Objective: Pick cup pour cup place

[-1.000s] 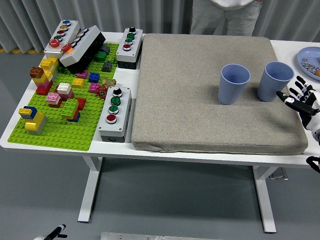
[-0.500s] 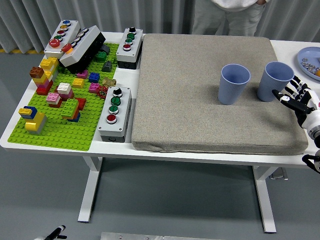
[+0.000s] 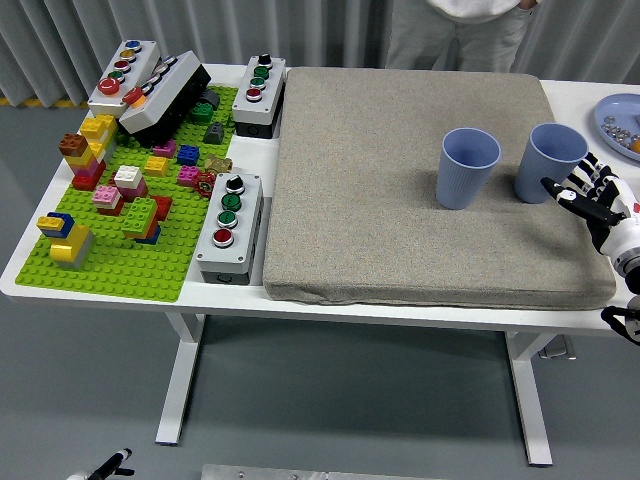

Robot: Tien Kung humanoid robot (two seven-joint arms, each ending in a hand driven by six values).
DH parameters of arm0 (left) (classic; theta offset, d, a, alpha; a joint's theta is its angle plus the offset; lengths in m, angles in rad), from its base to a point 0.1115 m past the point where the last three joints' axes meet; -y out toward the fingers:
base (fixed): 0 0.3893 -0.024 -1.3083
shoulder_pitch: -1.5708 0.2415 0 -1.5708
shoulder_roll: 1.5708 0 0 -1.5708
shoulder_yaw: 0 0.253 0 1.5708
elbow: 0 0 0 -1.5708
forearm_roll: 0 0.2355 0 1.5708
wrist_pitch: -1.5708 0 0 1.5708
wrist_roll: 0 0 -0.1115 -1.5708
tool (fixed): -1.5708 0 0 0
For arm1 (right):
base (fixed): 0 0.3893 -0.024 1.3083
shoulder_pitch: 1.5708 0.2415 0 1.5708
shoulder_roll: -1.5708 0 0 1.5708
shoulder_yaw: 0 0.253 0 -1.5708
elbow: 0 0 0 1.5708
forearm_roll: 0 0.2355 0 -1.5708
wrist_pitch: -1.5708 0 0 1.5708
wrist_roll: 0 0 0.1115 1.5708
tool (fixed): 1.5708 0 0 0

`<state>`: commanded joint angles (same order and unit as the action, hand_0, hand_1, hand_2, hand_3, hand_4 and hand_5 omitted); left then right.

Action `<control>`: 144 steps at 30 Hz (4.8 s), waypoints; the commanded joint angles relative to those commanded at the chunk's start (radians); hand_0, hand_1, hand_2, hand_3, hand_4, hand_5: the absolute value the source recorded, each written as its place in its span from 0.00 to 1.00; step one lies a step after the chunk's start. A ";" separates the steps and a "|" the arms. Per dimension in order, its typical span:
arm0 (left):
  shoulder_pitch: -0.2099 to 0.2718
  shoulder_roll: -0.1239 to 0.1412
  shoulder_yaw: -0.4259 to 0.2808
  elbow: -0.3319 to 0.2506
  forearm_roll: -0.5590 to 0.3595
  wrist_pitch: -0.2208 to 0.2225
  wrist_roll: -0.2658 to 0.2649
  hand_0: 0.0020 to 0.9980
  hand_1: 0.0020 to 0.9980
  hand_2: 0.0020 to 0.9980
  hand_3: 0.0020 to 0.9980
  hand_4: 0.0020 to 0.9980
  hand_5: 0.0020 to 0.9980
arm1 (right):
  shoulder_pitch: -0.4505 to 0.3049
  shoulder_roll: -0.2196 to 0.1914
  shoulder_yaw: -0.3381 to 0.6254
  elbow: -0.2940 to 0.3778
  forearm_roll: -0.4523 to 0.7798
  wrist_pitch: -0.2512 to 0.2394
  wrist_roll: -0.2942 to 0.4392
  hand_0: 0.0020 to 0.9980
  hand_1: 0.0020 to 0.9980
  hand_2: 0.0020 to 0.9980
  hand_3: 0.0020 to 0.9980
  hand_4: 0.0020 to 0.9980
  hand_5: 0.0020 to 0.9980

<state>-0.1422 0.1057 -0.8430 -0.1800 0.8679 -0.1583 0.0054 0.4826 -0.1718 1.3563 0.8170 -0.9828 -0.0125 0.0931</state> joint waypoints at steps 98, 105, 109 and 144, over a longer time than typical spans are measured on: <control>-0.023 0.000 0.023 0.000 -0.004 -0.001 -0.007 0.85 0.83 0.85 0.76 0.63 0.96 | 0.065 0.016 -0.018 -0.075 0.023 0.007 0.000 0.98 0.94 1.00 0.92 0.85 0.41; -0.023 -0.002 0.027 0.000 -0.008 0.000 -0.008 0.85 0.83 0.85 0.76 0.63 0.96 | 0.066 0.019 -0.023 -0.087 0.027 0.003 0.008 0.98 0.94 1.00 0.92 0.85 0.41; -0.025 -0.002 0.031 0.000 -0.011 0.000 -0.009 0.85 0.83 0.85 0.76 0.63 0.96 | 0.070 0.019 -0.023 -0.095 0.025 0.001 0.012 0.98 0.94 1.00 0.92 0.85 0.41; -0.031 -0.002 0.074 0.000 -0.041 -0.001 -0.018 0.85 0.83 0.85 0.76 0.63 0.97 | 0.096 0.029 -0.046 -0.150 0.032 0.003 0.015 0.98 0.94 1.00 0.92 0.84 0.42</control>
<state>-0.1735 0.1035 -0.7693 -0.1800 0.8265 -0.1594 -0.0125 0.5787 -0.1432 1.3101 0.6670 -0.9510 -0.0095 0.1082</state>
